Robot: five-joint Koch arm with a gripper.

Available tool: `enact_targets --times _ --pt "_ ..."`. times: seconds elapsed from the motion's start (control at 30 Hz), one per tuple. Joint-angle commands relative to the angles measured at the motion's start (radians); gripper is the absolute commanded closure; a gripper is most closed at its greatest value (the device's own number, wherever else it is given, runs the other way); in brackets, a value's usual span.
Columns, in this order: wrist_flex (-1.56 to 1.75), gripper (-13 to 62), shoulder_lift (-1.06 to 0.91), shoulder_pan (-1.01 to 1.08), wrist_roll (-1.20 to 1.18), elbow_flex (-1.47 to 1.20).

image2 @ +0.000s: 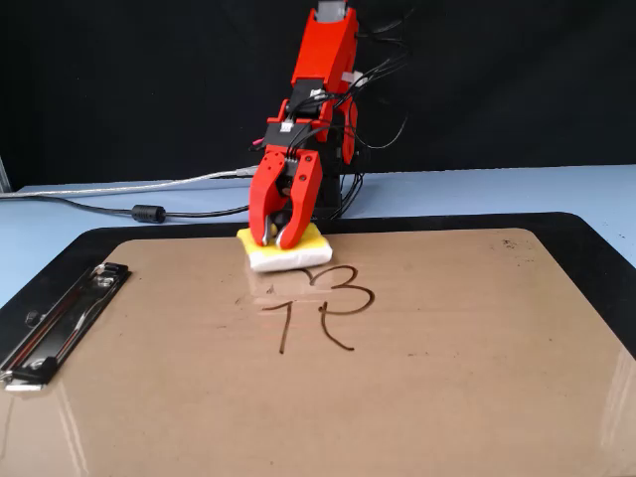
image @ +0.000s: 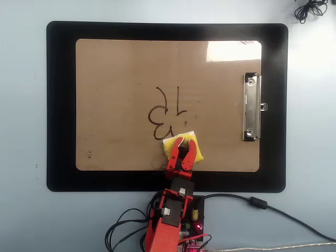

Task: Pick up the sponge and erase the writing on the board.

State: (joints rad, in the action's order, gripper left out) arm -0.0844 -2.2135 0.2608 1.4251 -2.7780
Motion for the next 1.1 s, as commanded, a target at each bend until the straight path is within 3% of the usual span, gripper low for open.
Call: enact_targets --times 0.0,0.4,0.5,0.77,0.9,1.07 --pt "0.000 57.4 0.002 0.015 0.023 0.025" --pt "0.183 57.4 0.723 -0.075 0.066 0.635" --pt "0.181 57.4 0.664 -0.071 0.064 0.551" --pt "0.190 57.4 0.215 -0.025 0.060 0.086" --pt "0.245 57.4 0.295 -0.035 0.067 0.086" --pt "0.554 57.4 0.586 -0.046 0.067 0.190"
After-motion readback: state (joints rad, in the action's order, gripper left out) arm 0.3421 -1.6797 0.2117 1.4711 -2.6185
